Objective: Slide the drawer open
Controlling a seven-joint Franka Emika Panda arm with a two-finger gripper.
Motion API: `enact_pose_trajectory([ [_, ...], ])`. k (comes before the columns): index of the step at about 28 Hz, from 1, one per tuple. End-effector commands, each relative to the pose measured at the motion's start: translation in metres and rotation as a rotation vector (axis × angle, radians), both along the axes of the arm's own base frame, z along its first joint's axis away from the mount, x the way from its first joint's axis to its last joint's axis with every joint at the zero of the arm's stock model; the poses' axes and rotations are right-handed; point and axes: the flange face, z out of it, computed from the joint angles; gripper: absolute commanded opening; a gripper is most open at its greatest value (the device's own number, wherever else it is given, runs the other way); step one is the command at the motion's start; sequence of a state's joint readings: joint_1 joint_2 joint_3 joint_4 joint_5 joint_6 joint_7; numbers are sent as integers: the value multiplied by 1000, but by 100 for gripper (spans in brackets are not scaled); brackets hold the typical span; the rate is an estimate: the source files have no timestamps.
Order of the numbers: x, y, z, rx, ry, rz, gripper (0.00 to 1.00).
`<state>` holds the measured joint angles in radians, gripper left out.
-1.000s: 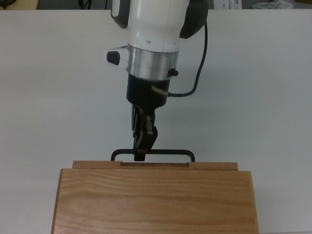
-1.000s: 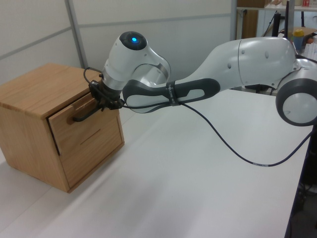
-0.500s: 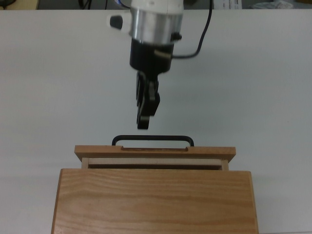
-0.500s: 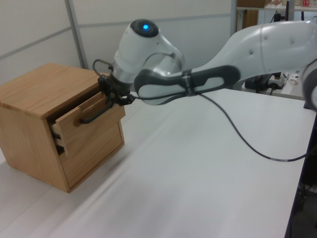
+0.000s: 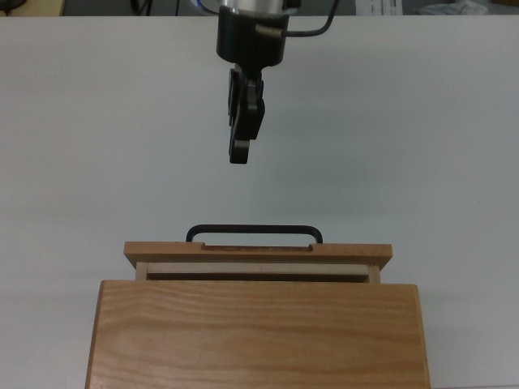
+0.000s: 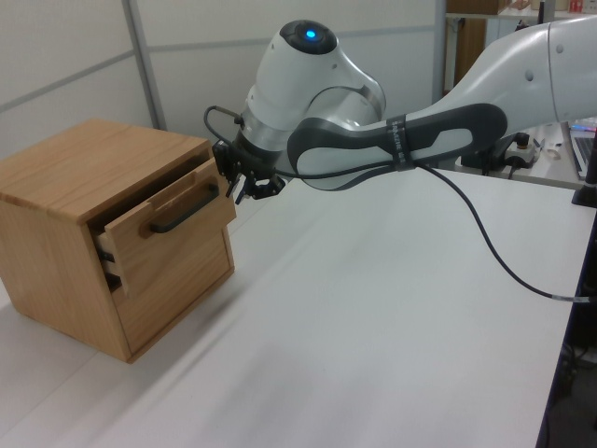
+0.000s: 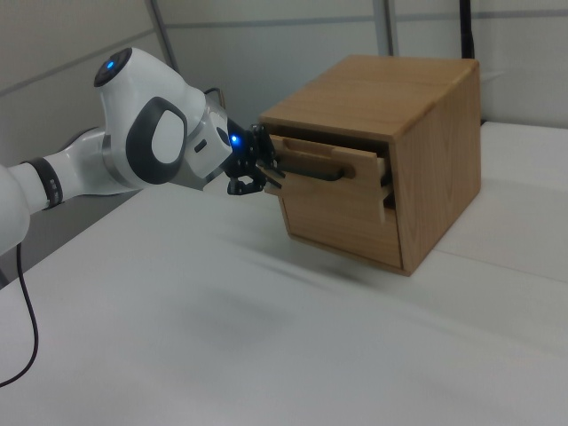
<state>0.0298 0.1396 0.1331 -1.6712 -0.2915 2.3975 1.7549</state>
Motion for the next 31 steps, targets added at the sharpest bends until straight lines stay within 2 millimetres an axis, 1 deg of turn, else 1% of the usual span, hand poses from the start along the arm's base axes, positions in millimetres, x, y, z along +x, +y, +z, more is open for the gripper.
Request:
enact_pose_trajectory([
  [1, -7, -3, 7, 21, -2, -19, 0],
  [5, -12, -3, 3, 10, 19, -14, 0],
  [8, -17, -5, -7, -7, 84, -8, 0],
  [12, -19, -5, -6, 11, 101, 12, 0],
  [16, -24, -9, -11, 5, 158, 27, 0],
  [18, -25, -10, -17, -2, 173, 32, 0],
  [20, -20, -12, -21, 4, 169, 30, 0],
  [21, -19, -11, -19, 5, 160, 31, 0],
  [23, -10, -11, -13, 13, 132, 34, 0],
  [24, -4, -10, -3, 19, 100, 34, 0],
  [26, 2, -9, 3, 25, 80, 33, 0],
  [27, 5, -8, 6, 28, 72, 32, 5],
  [28, 12, -7, 11, 34, 57, 32, 22],
  [30, 16, -7, 12, 31, 51, 34, 40],
  [31, 18, -7, 11, 28, 51, 35, 53],
])
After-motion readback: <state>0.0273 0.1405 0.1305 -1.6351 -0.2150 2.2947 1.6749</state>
